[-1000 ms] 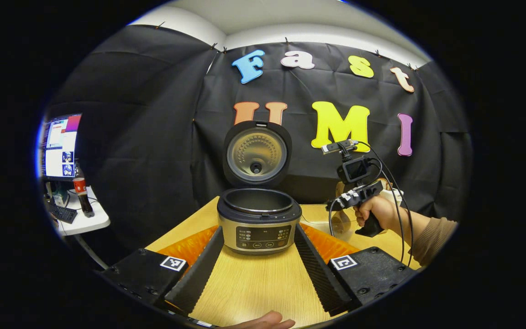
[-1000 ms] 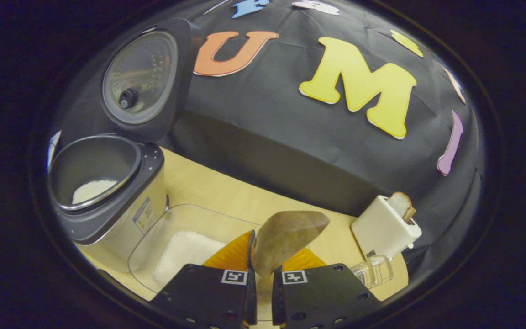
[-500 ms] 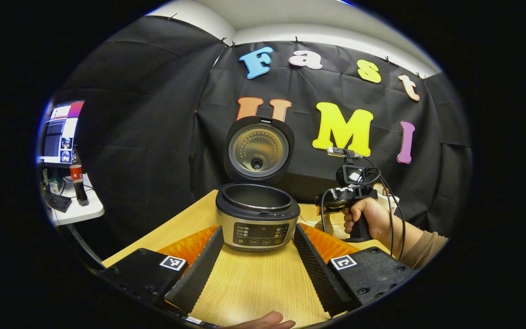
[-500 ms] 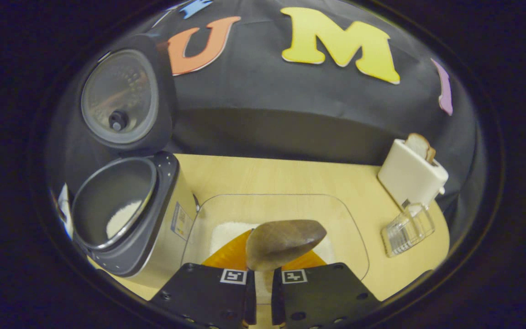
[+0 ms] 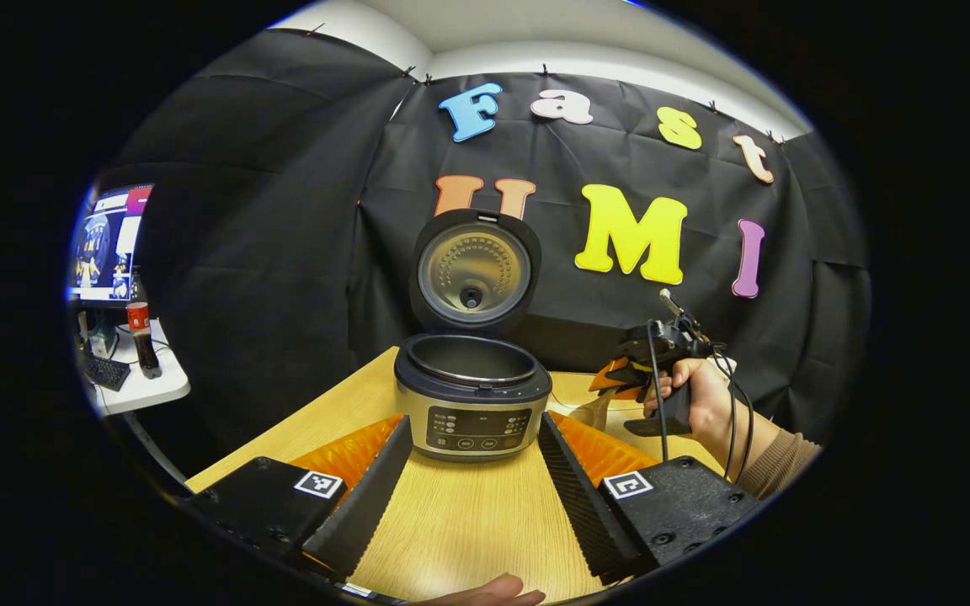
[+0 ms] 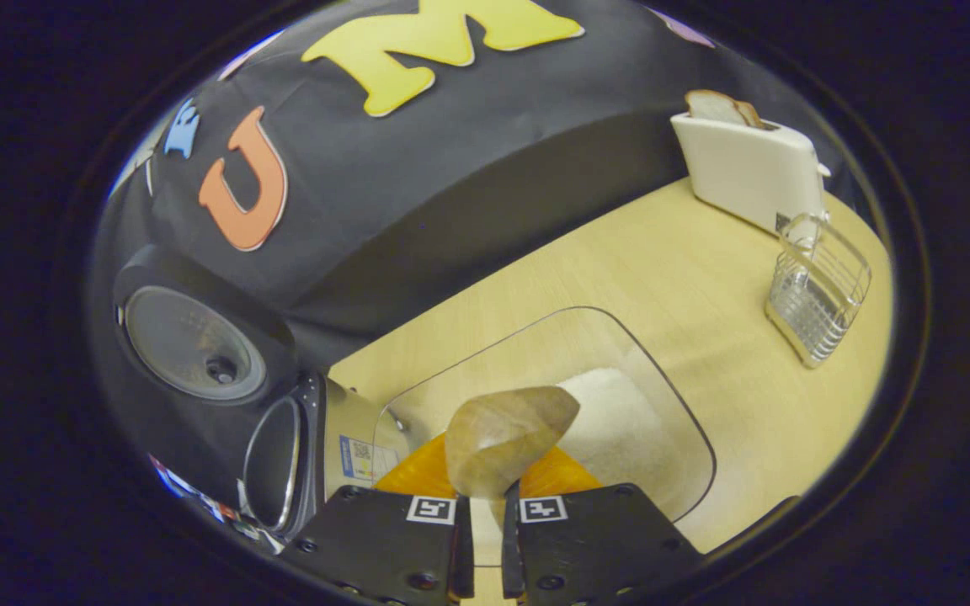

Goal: Close the left gripper, press the button to open the rice cooker; take a wooden spoon from the chopstick holder with the right hand, scoop a spoonful of rice and pour it into the rice cooker, then put the wooden spoon back into the chopstick holder.

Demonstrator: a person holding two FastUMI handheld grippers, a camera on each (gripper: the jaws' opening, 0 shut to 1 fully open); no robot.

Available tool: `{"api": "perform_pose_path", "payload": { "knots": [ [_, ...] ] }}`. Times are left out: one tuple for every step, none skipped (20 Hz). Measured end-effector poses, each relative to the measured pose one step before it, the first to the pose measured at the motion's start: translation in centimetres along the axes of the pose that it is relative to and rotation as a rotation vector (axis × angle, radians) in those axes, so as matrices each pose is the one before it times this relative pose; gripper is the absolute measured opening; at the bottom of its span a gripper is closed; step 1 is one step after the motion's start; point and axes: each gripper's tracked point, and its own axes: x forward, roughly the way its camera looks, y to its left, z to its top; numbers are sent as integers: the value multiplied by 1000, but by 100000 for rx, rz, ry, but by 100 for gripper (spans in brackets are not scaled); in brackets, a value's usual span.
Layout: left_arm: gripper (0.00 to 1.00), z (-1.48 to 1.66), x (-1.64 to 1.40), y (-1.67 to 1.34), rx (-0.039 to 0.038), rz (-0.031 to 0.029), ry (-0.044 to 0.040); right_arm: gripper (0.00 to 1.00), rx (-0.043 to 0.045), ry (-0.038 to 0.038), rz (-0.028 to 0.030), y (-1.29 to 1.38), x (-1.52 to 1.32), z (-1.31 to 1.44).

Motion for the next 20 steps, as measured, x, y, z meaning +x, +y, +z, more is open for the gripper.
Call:
{"api": "perform_pose_path", "payload": {
  "knots": [
    [96,-90,82,-68,419,42,247,13,4107,975,2028,-167,189,205],
    [96,-125,-33,38,581,119,164,13,5184,1144,1942,-302,232,254],
    [96,-58,38,-61,437,184,197,13,5108,1283,1490,-334,374,62],
    [96,-99,72,48,377,276,250,13,5552,1672,4264,235,248,212],
    [96,-23,-24,-63,272,44,99,13,2780,1955,2182,92,-107,-136],
    [96,-18,29,-164,304,-181,-37,13,891,419,97,-177,153,124],
    [96,-33,80,-130,299,-198,51,13,636,-71,-44,-44,63,142],
    [96,-120,24,-50,188,18,209,11,902,94,449,52,162,54],
    [96,-19,47,-16,139,34,185,13,1054,421,871,81,36,3],
    [96,-15,56,-18,84,1,155,13,1379,1037,1592,147,-56,26],
    [96,-83,29,-31,65,74,237,11,1059,635,1085,16,-18,-88],
    [96,-106,31,32,81,293,257,13,710,268,886,39,35,113],
    [96,-4,-41,190,70,374,293,13,472,148,1322,104,6,9],
    [96,27,4,116,61,264,-71,13,-846,-391,1518,161,31,84],
    [96,55,-75,22,-33,162,-305,13,-1217,-1003,805,113,37,144],
    [96,77,-72,-4,-132,-25,-259,12,-21,-811,822,44,-6,152],
    [96,35,18,4,-336,-198,-213,12,1269,-852,845,124,-83,24],
    [96,-15,63,-87,-354,-260,193,12,1527,-474,638,-39,-160,157],
    [97,-79,9,26,-117,-37,343,12,1761,-543,965,3,-274,178],
    [97,-65,12,21,-6,136,62,13,1344,-661,656,9,-129,276]
  ]
}}
